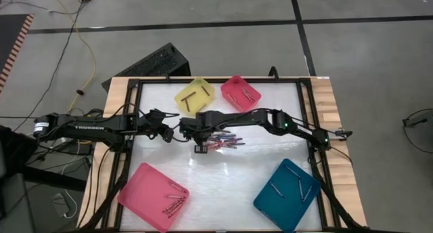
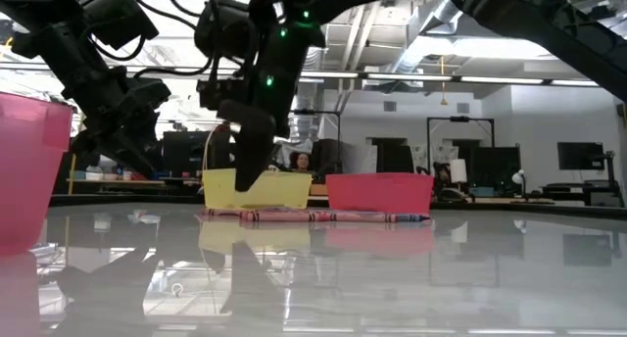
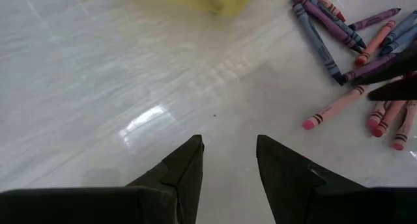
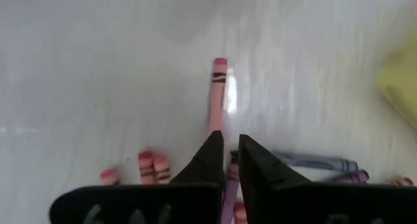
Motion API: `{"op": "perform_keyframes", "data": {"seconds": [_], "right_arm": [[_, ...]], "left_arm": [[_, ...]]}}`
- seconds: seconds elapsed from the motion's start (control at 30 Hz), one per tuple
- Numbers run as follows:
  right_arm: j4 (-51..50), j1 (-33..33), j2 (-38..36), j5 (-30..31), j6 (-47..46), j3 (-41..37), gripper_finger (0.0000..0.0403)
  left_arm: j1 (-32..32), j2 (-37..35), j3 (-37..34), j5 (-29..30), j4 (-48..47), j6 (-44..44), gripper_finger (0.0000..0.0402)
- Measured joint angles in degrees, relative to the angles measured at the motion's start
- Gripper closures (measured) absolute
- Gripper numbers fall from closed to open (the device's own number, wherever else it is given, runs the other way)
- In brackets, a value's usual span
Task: Sort crayons
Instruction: Put the pink crayon into the red bin
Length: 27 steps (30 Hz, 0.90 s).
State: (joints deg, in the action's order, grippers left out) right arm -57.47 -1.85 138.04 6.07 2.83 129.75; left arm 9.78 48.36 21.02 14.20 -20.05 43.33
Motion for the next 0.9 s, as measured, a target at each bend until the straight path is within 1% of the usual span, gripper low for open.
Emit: {"op": "perform_keyframes", "data": {"seconds": [0.07,0.2,0.37,0.47,0.53,0.67,0.83,0.9], "right_arm": [[-2.76,-0.24,0.1,-0.2,0.02,2.04,0.0361],[-4.74,-0.58,0.02,-2.19,0.09,4.94,0.0361],[-4.18,-0.98,-0.2,-2.66,0.26,4.94,0.0361],[-3.24,-1.29,0.04,-6.84,1.82,4.94,0.0359],[-2.75,-1.35,0.13,-7.92,2.61,4.9,0.0355],[0.47,-1.33,0.13,-7.5,2.67,4.9,0.0333],[1.14,-2.03,0.13,-7.52,2.78,4.89,0.0282],[2.2,-2.14,0.07,-7.5,2.78,3.68,0.0263]], "left_arm": [[-0.02,0.01,0.0,0.0,0.0,0.0,0.0269],[0.0,0.0,0.0,0.0,0.0,0.0,0.0269],[0.0,0.01,0.0,0.0,0.0,0.0,0.0269],[0.0,0.02,0.0,-0.02,0.0,0.0,0.0269],[0.0,0.0,0.0,-0.02,0.0,0.0,0.0269],[-0.01,0.0,0.0,-0.02,-0.01,0.0,0.0269],[-0.01,0.0,0.0,-0.03,0.0,0.0,0.0269],[-0.01,0.0,0.0,-0.04,-0.02,0.01,0.0269]]}}
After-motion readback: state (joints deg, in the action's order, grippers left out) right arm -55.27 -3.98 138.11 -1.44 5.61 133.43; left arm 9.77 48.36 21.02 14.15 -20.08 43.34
